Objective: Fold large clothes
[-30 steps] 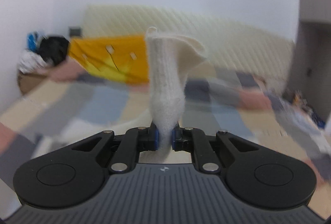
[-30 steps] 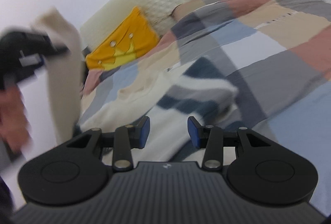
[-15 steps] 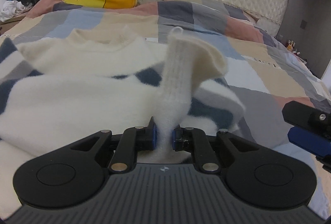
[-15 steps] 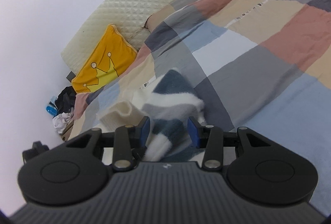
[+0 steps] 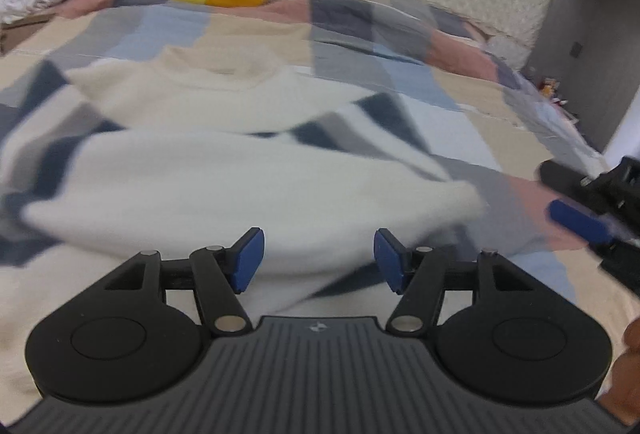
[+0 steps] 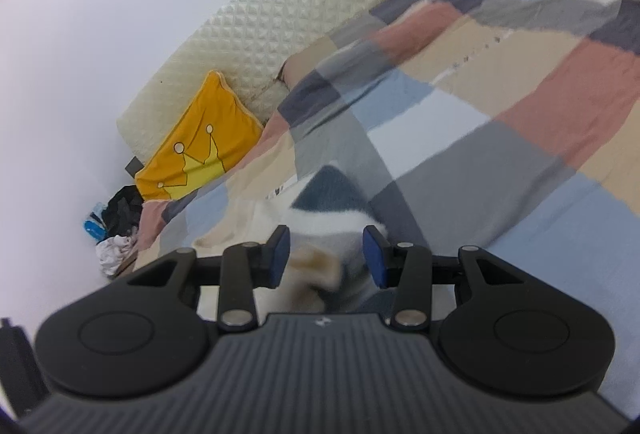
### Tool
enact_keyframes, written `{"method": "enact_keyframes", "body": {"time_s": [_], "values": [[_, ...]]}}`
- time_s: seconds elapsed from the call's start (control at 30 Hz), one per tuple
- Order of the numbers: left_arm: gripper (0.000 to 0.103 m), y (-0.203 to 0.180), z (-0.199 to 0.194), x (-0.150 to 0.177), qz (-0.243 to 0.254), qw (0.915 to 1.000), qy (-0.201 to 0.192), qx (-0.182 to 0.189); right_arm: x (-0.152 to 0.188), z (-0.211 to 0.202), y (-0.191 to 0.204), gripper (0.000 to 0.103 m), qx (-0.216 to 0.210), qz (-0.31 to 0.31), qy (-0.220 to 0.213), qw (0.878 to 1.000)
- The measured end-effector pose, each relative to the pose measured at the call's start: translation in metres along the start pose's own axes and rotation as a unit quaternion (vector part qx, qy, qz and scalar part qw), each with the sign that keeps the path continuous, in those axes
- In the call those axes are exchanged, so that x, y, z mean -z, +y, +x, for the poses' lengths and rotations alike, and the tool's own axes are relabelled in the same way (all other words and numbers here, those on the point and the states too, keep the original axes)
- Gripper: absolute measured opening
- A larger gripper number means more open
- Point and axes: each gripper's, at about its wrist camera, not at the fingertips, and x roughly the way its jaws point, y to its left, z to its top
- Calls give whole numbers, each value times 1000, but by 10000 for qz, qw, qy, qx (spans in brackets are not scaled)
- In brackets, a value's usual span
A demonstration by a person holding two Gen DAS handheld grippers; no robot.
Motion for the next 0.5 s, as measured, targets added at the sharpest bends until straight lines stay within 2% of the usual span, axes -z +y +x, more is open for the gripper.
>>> {"method": "enact_keyframes", "body": {"time_s": [0.17, 0.37, 0.5], "values": [[67, 45, -23, -2, -40, 9992, -156, -352, 2, -5, 12, 44, -61, -383, -242, 9990], [67, 104, -28, -10, 73, 9918, -587, -1132, 17, 15, 34, 44, -203, -916, 146, 9955], [67, 137, -23, -24, -37, 9871, -902, -1324, 23, 28, 50, 44, -276, -1303, 237, 9908]]}}
